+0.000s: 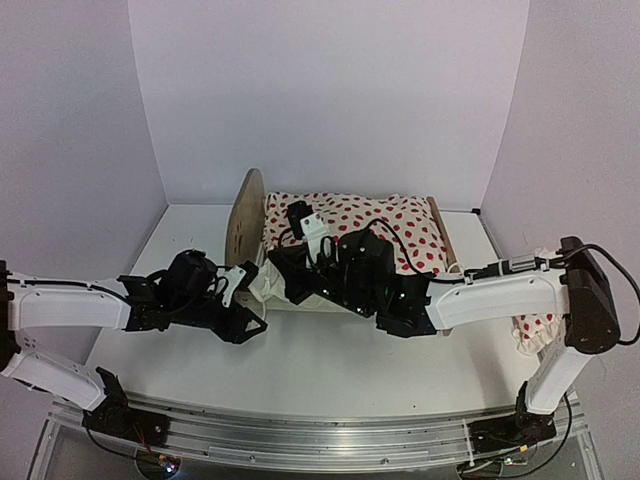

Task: Set up the pet bed

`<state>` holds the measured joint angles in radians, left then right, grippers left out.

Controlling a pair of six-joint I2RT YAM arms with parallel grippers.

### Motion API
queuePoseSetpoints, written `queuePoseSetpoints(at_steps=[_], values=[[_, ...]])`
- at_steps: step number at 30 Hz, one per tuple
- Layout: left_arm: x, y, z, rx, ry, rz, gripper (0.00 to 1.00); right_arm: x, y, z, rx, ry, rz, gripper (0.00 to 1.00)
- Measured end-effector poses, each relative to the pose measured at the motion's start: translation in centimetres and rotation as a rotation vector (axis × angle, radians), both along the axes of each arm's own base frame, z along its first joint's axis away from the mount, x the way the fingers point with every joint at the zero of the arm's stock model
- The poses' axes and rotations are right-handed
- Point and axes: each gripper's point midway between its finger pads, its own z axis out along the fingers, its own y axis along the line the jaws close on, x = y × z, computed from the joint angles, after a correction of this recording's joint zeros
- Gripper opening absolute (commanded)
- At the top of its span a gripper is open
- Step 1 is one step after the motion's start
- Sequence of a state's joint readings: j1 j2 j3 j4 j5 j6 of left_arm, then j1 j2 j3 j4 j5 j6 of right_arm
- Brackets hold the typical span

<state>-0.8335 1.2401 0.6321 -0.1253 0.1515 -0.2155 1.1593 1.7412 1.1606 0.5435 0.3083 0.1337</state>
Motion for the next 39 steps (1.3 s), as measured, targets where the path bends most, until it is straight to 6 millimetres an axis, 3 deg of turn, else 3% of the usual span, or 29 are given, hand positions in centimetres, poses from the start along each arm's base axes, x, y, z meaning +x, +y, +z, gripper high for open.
queuePoseSetpoints(at_steps=[8,13,17,26,34,39], values=[[2.4,0.0,-3.1,-0.015,-0.093,0.082,0.67,0.7,-0.1,0.5,0.009,-0.005,0.006,0.0],[4.2,-0.9,-3.5,-0.055,-0.171,0.116,0.67,0.6,-0.1,0.5,0.013,0.002,0.017,0.0],[5.5,-1.6,-3.7,-0.105,-0.194,0.158,0.61,0.5,0.0,0.5,0.018,0.009,0.025,0.0],[8.3,-1.4,-5.0,-0.144,-0.252,0.304,0.44,0.1,0.4,0.8,0.032,0.022,0.051,0.0],[9.5,-1.5,-5.0,-0.173,-0.315,0.343,0.0,0.5,0.3,0.9,0.051,0.05,0.067,0.0],[9.3,-1.9,-4.7,-0.189,-0.32,0.318,0.0,1.0,0.0,0.9,0.064,0.068,0.062,0.0]])
